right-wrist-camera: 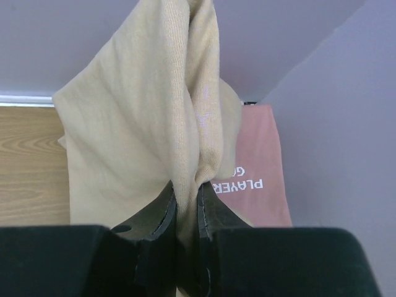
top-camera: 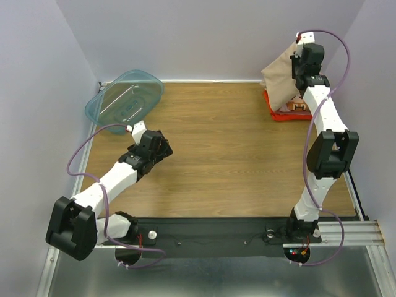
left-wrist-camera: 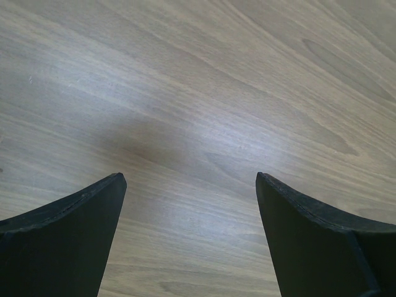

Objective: Fold and stack the t-shirts
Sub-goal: Neatly place the folded tshirt to the corner

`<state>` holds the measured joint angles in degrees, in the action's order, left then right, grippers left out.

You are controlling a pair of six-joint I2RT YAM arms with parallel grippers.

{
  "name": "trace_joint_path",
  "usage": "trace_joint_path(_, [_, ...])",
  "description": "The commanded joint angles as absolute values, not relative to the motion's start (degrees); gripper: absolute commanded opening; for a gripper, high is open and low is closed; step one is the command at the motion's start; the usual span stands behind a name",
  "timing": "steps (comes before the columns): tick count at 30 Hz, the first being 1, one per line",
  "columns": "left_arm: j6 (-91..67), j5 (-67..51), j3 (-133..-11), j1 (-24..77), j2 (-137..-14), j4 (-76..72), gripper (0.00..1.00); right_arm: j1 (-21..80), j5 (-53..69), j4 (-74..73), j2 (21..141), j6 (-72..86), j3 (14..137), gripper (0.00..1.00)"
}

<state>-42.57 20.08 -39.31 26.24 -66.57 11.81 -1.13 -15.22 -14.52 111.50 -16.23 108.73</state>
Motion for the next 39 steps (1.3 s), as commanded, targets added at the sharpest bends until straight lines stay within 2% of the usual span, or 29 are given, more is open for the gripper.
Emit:
trace_joint_path(1, [-39.47, 19.60, -40.53, 26.28, -61.72, 5.04, 0.99, -4.13, -8.99, -11.78, 111.71, -11.61, 110.92, 0.00])
trace_joint_path(22, [-33.84, 15.29, -27.95, 26.19, -35.78, -14.85, 0.99, -14.15, -3.51, -12.30, 120.05, -7.73, 112.85, 0.00])
trace_joint_path(39, [-31.90, 18.81, -27.16, 26.19, -33.92, -14.50, 0.99, -16.78, -5.28, -12.48, 122.25, -9.58, 115.31, 0.00])
